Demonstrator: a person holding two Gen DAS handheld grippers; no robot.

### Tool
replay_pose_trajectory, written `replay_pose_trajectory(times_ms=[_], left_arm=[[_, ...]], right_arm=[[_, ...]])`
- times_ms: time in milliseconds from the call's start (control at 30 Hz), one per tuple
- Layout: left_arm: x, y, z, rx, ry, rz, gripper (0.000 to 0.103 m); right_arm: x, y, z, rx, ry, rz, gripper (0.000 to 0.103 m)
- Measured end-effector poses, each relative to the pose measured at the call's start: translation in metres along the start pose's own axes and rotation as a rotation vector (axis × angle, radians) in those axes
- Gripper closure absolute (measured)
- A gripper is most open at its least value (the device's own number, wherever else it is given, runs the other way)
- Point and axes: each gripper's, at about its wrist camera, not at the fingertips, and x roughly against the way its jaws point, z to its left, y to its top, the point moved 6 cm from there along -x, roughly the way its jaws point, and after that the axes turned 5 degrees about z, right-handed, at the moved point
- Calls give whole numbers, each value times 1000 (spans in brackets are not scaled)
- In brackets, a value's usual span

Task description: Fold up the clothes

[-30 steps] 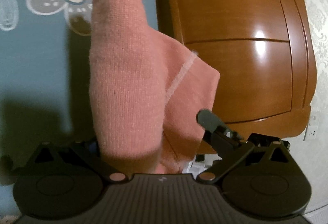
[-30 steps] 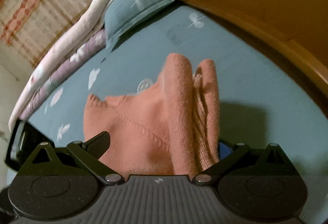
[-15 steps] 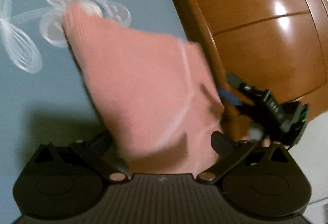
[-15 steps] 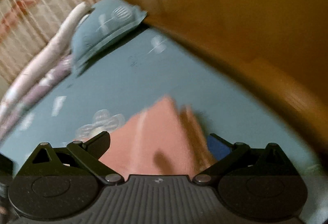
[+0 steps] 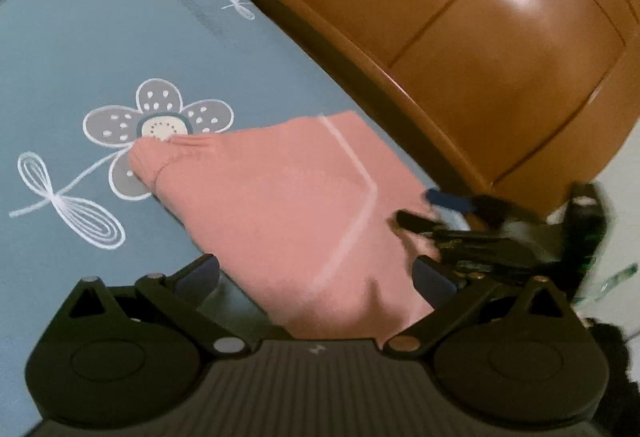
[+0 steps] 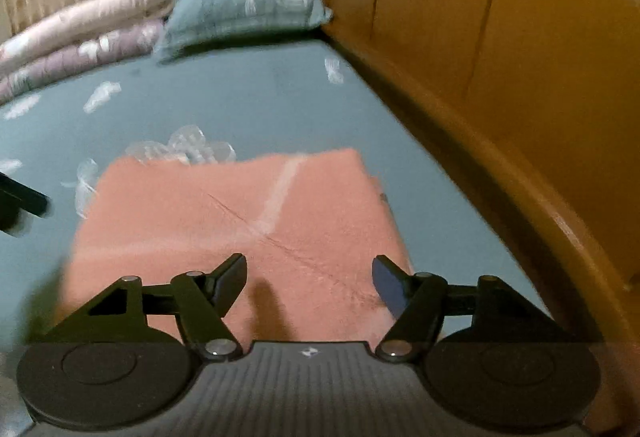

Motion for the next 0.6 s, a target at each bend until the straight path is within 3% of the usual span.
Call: replay_pose_trajectory(times_ms=[100,267,367,500,600], left_arm=[[1,6,-14,-103,49,-32,1],[-26,13,-61,-264,8,-72,1],[-53,7,-78,-358,30,-94,1],[-105,2,-67,-368,114,-10,1],[-114,1,-75,-468,187,12,1]], right_arm=[[34,-21,32,-19,103,-68,28],[13,-98,43,-114,67,38,28],[29,-109,42,-195,65,-17,27],[43,-113,41,-271,57,-54,27],[57,-115,35,-289,50,-101,27]])
